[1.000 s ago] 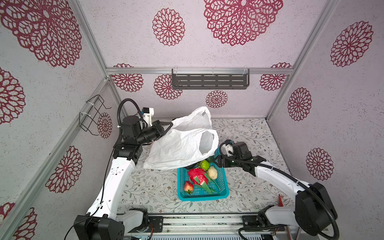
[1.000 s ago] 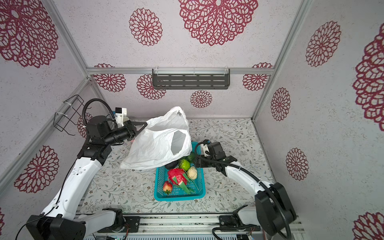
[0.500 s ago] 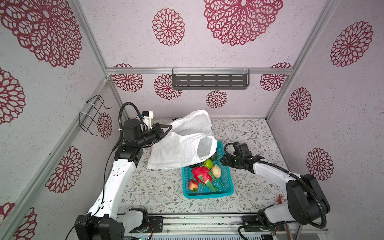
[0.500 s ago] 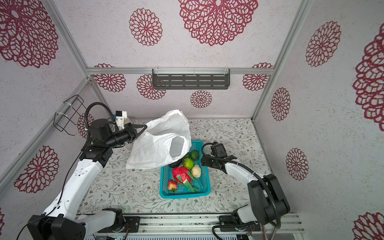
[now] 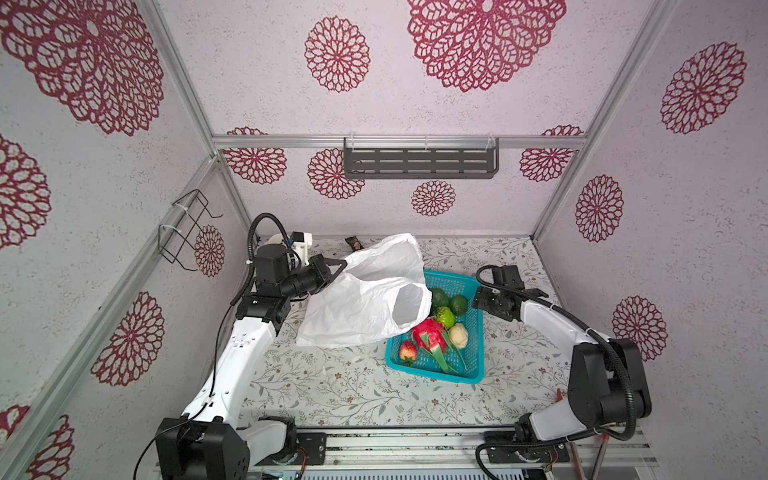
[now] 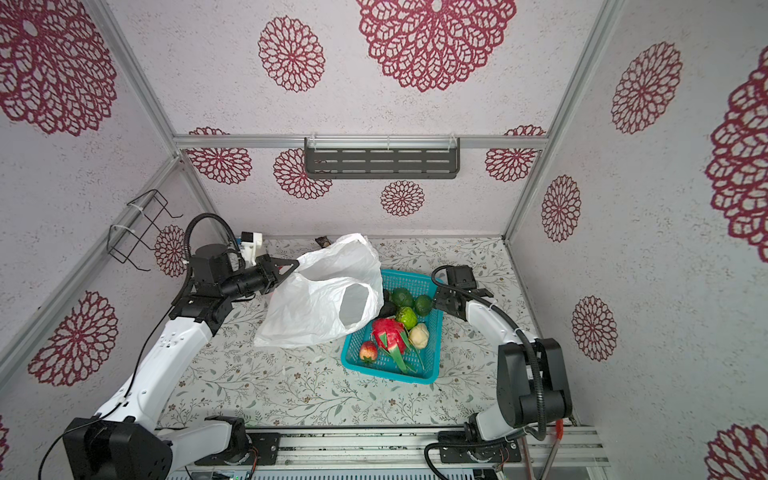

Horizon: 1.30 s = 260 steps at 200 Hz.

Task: Place the fruits into the plastic bag
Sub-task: Move the bin to the center of the table, then pick up the fruit from the bin.

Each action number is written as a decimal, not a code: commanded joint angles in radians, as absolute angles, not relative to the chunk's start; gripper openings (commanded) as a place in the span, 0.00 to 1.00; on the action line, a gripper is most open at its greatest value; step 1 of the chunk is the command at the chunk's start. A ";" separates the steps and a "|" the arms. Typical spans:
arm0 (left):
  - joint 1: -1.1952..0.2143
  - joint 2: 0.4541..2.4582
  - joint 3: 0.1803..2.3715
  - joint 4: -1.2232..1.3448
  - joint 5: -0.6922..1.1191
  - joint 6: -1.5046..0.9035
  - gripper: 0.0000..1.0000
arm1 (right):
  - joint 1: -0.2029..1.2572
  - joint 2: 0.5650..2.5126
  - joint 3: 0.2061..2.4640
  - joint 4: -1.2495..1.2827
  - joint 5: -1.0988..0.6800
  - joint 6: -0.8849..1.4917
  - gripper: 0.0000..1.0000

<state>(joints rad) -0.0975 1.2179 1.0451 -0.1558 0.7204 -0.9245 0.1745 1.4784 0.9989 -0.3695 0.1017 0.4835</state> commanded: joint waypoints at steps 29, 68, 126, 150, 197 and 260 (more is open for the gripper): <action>-0.114 1.238 1.000 -0.027 0.747 -0.949 0.00 | 0.249 1.267 1.038 -0.415 -0.185 0.317 0.81; -0.114 1.238 0.959 0.079 0.735 -1.009 0.00 | 0.457 1.248 0.967 -0.413 -0.245 0.314 0.95; -0.113 1.240 0.969 0.075 0.701 -1.024 0.00 | 0.606 1.375 0.952 -0.406 -0.153 0.324 0.99; -0.114 1.239 0.971 0.058 0.692 -1.016 0.00 | 0.628 1.433 0.957 -0.431 -0.107 0.307 0.99; -0.113 1.238 0.976 0.046 0.693 -1.012 0.00 | 0.656 1.539 0.983 -0.462 0.003 0.278 0.99; -0.113 1.249 0.999 0.017 0.691 -0.997 0.00 | 0.678 1.674 1.030 -0.485 0.089 0.286 0.99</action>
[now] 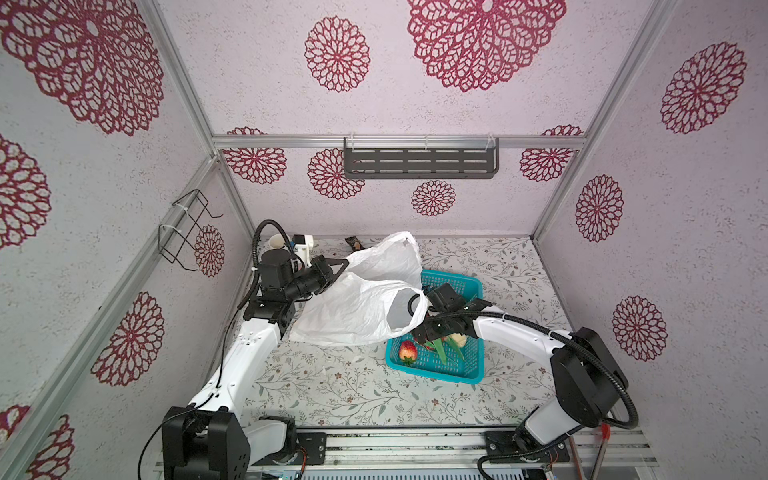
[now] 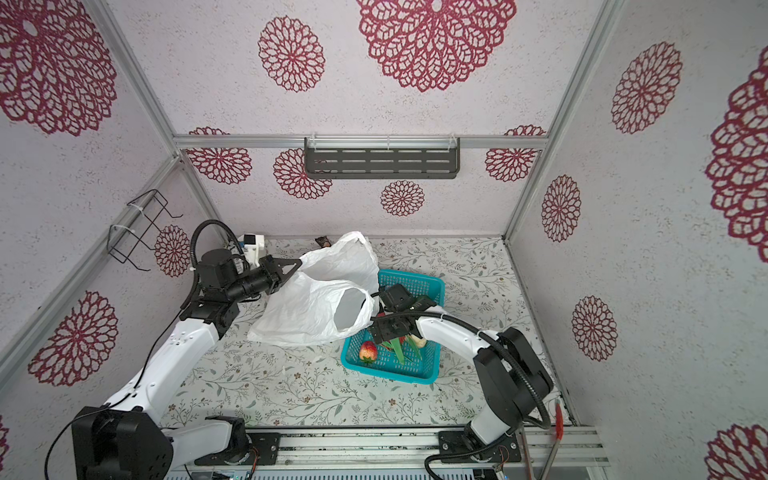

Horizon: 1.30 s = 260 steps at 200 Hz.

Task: Place the fruits into the plastic bag
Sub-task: Pick up the fruit from the bin.

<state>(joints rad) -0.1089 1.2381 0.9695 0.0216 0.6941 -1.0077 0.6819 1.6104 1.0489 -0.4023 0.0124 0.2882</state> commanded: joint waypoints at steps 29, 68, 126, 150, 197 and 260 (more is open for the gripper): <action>-0.112 1.256 1.003 0.014 0.698 -0.995 0.00 | 0.678 1.696 1.017 -0.451 0.063 0.295 0.99; -0.114 1.258 1.006 0.011 0.698 -0.993 0.00 | 0.684 1.746 1.019 -0.442 0.019 0.318 0.99; -0.113 1.256 0.996 0.003 0.694 -0.985 0.00 | 0.682 1.668 0.996 -0.390 -0.015 0.325 0.42; -0.113 1.258 0.994 0.005 0.698 -0.986 0.00 | 0.671 1.557 0.978 -0.346 -0.059 0.328 0.34; -0.114 1.259 0.985 0.035 0.709 -0.998 0.00 | 0.565 1.309 0.934 -0.308 -0.229 0.353 0.33; -0.116 1.258 0.972 0.059 0.719 -0.998 0.00 | 0.438 1.118 1.021 -0.445 -0.325 0.279 0.34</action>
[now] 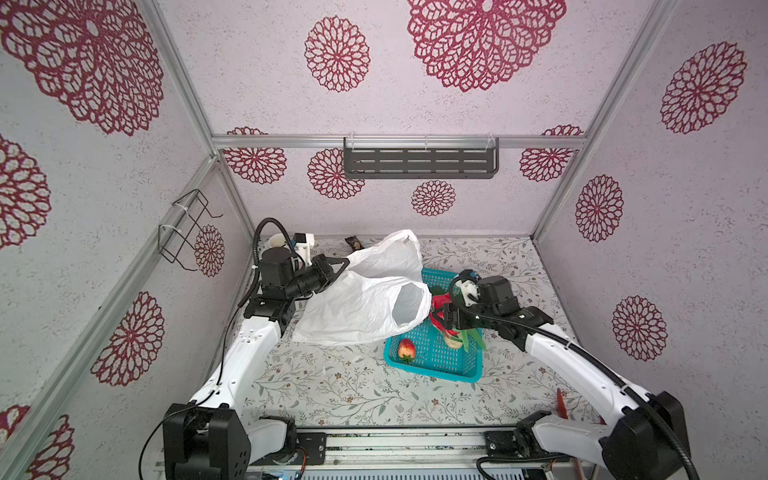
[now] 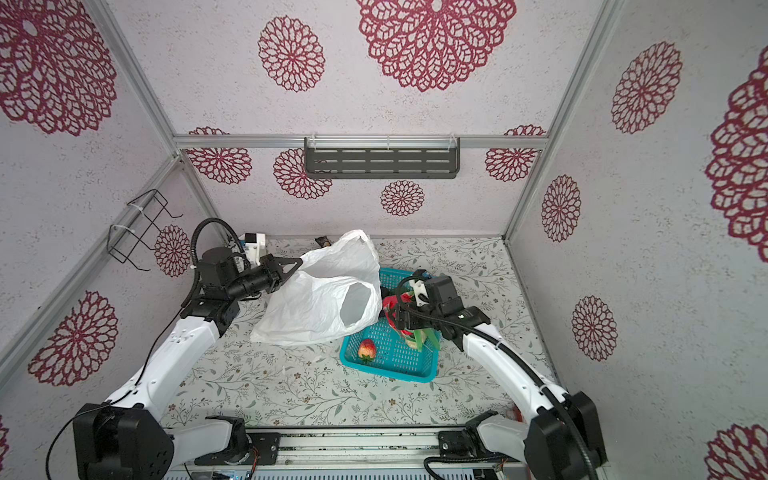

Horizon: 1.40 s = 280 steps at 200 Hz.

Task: Place the fruits into the plastic bag
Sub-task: Pick up the fruit from the bin, then place the fruit in the plastic bag.

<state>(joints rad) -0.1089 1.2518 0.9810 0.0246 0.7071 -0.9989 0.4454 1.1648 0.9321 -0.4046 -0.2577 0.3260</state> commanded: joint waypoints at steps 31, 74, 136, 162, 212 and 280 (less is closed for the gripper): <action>-0.122 1.257 0.962 0.077 0.717 -0.997 0.00 | 0.440 1.141 1.123 -0.498 -0.414 0.234 0.34; -0.146 1.262 0.959 0.082 0.715 -0.985 0.00 | 0.498 1.213 1.223 -0.458 -0.508 0.216 0.35; -0.201 1.277 0.954 0.108 0.706 -0.962 0.00 | 0.602 1.424 1.400 -0.378 -0.495 0.188 0.35; -0.220 1.289 0.948 0.128 0.701 -0.969 0.00 | 0.603 1.481 1.444 -0.334 -0.463 0.208 0.35; -0.283 1.322 0.924 0.255 0.683 -1.025 0.00 | 0.629 1.581 1.438 -0.192 -0.421 0.304 0.36; -0.291 1.353 0.856 0.481 0.680 -1.177 0.00 | 0.697 1.715 1.494 -0.118 -0.405 0.367 0.37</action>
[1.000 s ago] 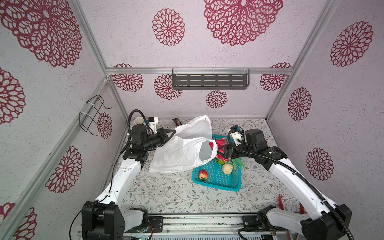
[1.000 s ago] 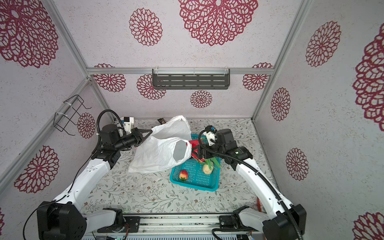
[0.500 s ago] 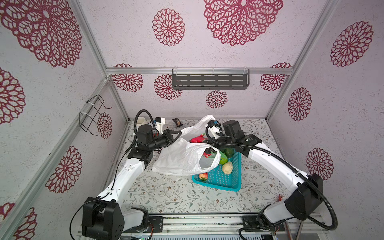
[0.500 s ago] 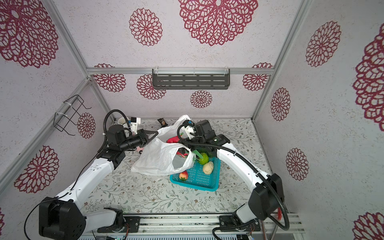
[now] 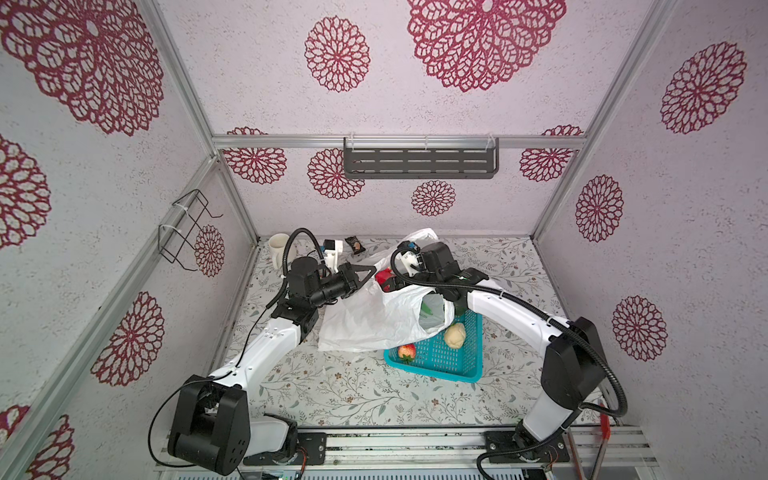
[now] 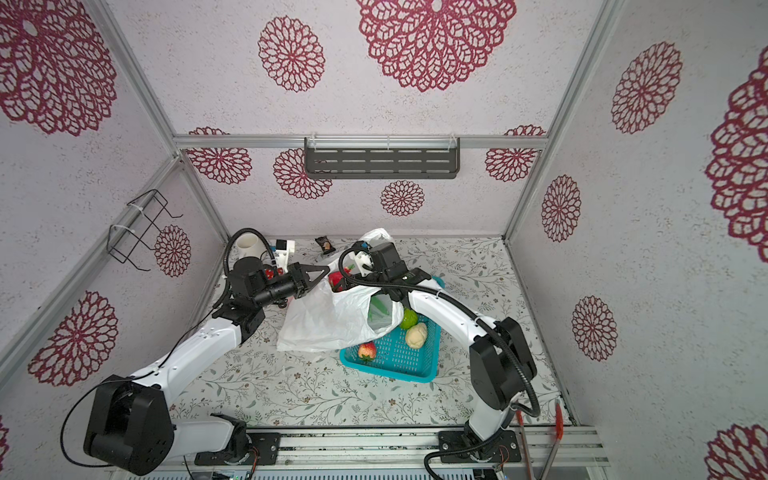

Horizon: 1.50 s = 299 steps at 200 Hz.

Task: Place the fruits into the plastic bag
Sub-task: Place the fruit in the plastic bag.

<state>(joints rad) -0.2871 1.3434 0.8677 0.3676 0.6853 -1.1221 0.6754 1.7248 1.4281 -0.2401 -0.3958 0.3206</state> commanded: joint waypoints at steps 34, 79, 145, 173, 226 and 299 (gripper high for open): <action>-0.291 1.355 0.839 0.497 0.679 -1.178 0.00 | 0.743 1.790 1.541 -0.107 -0.428 0.379 0.37; -0.290 1.345 0.814 0.504 0.679 -1.180 0.00 | 0.764 1.882 1.549 0.002 -0.494 0.473 0.38; -0.275 1.286 0.773 0.484 0.664 -1.194 0.00 | 0.758 1.904 1.513 -0.244 -0.123 0.443 0.37; -0.271 1.263 0.772 0.439 0.679 -1.193 0.00 | 0.720 1.823 1.445 -0.303 -0.027 0.426 0.37; -0.272 1.219 0.744 0.414 0.689 -1.216 0.00 | 0.635 1.719 1.459 -0.416 0.033 0.327 0.40; -0.273 1.227 0.548 0.750 0.562 -1.303 0.00 | 0.695 1.744 1.521 -0.399 -0.133 0.229 0.42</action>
